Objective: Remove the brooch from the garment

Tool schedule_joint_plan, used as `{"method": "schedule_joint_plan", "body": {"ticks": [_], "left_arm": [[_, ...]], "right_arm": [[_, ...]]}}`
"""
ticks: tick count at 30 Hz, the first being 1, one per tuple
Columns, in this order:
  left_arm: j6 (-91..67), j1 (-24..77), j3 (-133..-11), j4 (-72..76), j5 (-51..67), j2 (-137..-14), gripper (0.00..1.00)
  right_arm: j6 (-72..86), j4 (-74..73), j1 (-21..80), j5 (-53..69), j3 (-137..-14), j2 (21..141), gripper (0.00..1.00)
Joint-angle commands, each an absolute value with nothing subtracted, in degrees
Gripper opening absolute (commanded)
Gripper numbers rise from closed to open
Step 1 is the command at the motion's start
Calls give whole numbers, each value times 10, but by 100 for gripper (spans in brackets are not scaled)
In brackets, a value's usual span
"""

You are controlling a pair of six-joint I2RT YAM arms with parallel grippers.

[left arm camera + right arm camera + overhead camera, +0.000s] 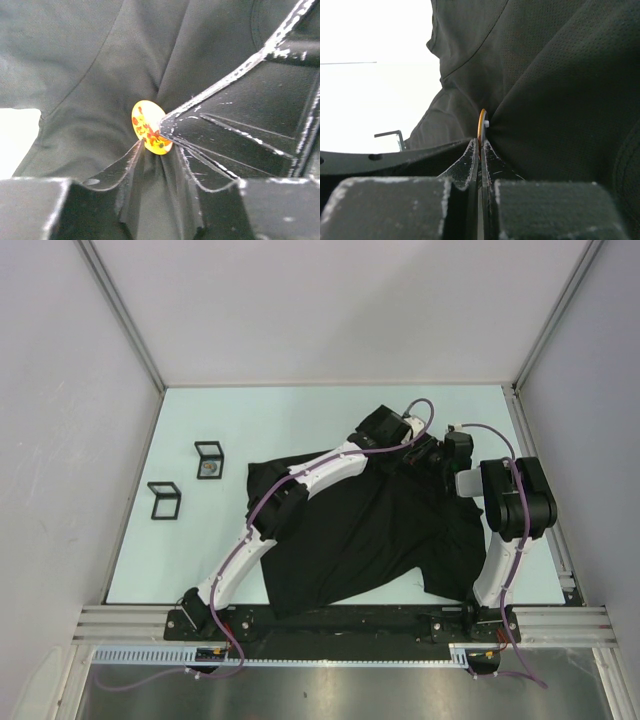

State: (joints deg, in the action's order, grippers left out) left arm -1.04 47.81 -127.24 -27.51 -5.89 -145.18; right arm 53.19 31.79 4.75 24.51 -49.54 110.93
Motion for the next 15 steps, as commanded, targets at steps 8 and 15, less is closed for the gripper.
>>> {"method": "schedule_joint_plan", "body": {"ticks": [8,15], "left_arm": [[-18,473,-1282,-250,-82,-1433,31],[-28,467,-1274,-243,-59,-1426,6]], "right_arm": [[544,321,54,261,-515,1107,0],[494,273,57,246,-514,1072,23]]}}
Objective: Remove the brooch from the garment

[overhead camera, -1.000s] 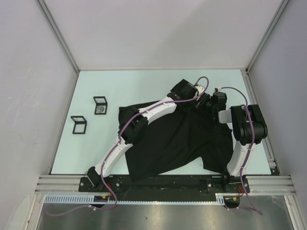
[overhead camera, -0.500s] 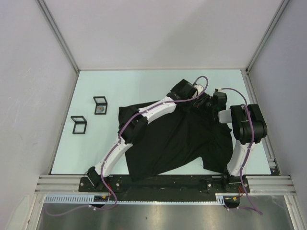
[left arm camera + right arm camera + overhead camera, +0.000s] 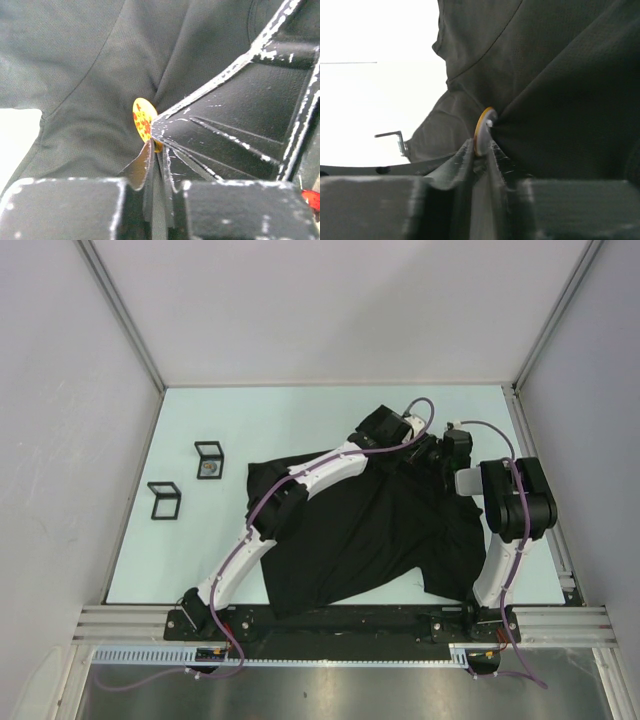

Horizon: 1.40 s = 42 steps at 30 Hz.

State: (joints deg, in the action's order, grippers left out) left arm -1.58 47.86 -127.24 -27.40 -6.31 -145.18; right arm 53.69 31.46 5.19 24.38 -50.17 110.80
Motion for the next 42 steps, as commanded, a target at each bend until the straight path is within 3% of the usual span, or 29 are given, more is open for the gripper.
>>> {"method": "schedule_joint_plan", "body": {"ticks": [1,3,8,11,18,23,42], "left_arm": [[-32,466,-1269,-242,-53,-1419,3],[-39,463,-1250,-232,-35,-1411,0],[-57,458,-1208,-209,-5,-1382,0],[-63,455,-1194,-203,16,-1374,0],[-82,454,-1157,-178,42,-1361,0],[-91,454,-1150,-169,45,-1359,0],[-100,453,-1151,-175,54,-1352,0]], "right_arm": [[484,261,57,233,-514,1064,27],[452,234,55,216,-512,1035,37],[418,205,54,171,-501,1003,39],[418,212,55,171,-500,1010,34],[418,237,58,166,-499,1028,12],[417,253,65,164,-499,1039,3],[410,241,76,145,-526,1081,0]]}}
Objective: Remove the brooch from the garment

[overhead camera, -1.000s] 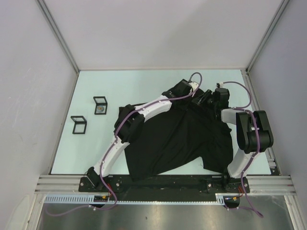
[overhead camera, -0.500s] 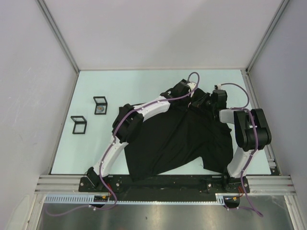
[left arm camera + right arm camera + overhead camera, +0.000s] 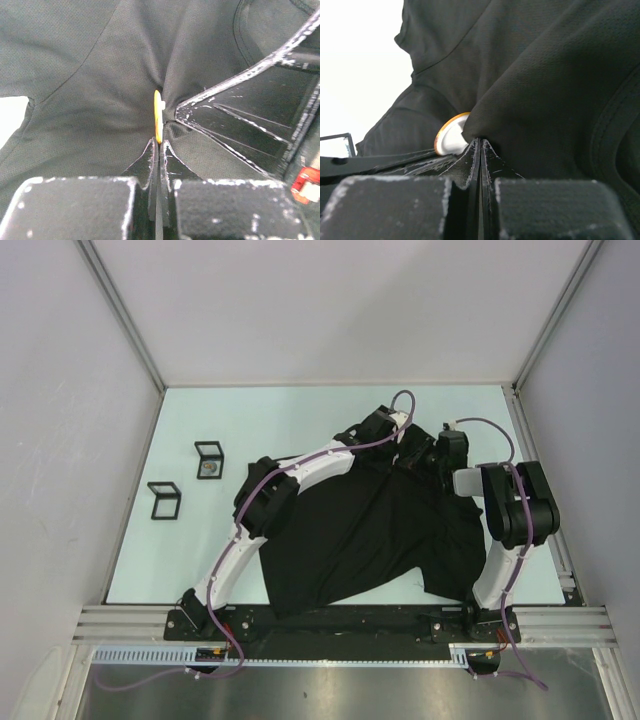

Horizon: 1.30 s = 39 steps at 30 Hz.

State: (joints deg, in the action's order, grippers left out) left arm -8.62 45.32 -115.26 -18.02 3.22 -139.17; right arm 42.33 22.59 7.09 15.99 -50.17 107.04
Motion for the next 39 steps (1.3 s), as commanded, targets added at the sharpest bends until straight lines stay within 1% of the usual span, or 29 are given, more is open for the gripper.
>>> {"method": "schedule_joint_plan", "body": {"ticks": [1,19,23,33,39], "left_arm": [[-101,453,-1151,-178,55,-1352,0],[-105,453,-1177,-206,101,-1375,0],[-102,453,-1207,-233,112,-1393,0],[-116,451,-1237,-272,117,-1412,0],[-130,445,-1253,-280,130,-1424,0]], "right_arm": [[408,238,78,144,-527,1082,0],[391,245,91,149,-542,1092,0],[380,247,95,153,-548,1094,0],[342,249,114,143,-548,1080,0],[334,258,120,159,-548,1078,0]]}}
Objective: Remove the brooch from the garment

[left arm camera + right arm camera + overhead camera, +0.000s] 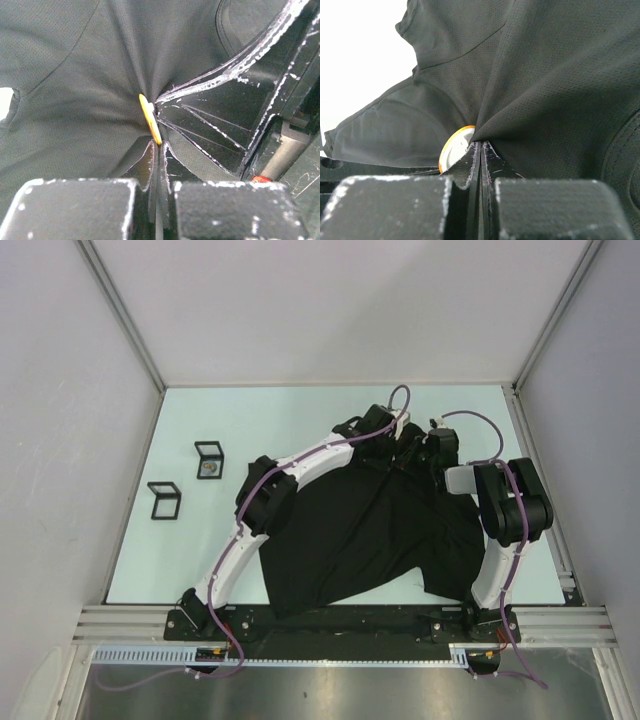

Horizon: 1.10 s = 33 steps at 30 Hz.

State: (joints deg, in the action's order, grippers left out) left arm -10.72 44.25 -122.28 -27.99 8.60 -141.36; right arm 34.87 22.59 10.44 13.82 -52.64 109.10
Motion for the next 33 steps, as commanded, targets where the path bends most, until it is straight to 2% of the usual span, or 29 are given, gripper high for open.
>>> {"method": "schedule_joint_plan", "body": {"ticks": [1,15,33], "left_arm": [[-135,443,-1259,-282,131,-1427,0],[-143,435,-1267,-302,174,-1449,0],[-132,447,-1255,-307,144,-1462,0]], "right_arm": [[331,257,123,159,-548,1076,0],[290,278,147,162,-548,1057,0],[249,277,168,165,-548,1028,0]]}}
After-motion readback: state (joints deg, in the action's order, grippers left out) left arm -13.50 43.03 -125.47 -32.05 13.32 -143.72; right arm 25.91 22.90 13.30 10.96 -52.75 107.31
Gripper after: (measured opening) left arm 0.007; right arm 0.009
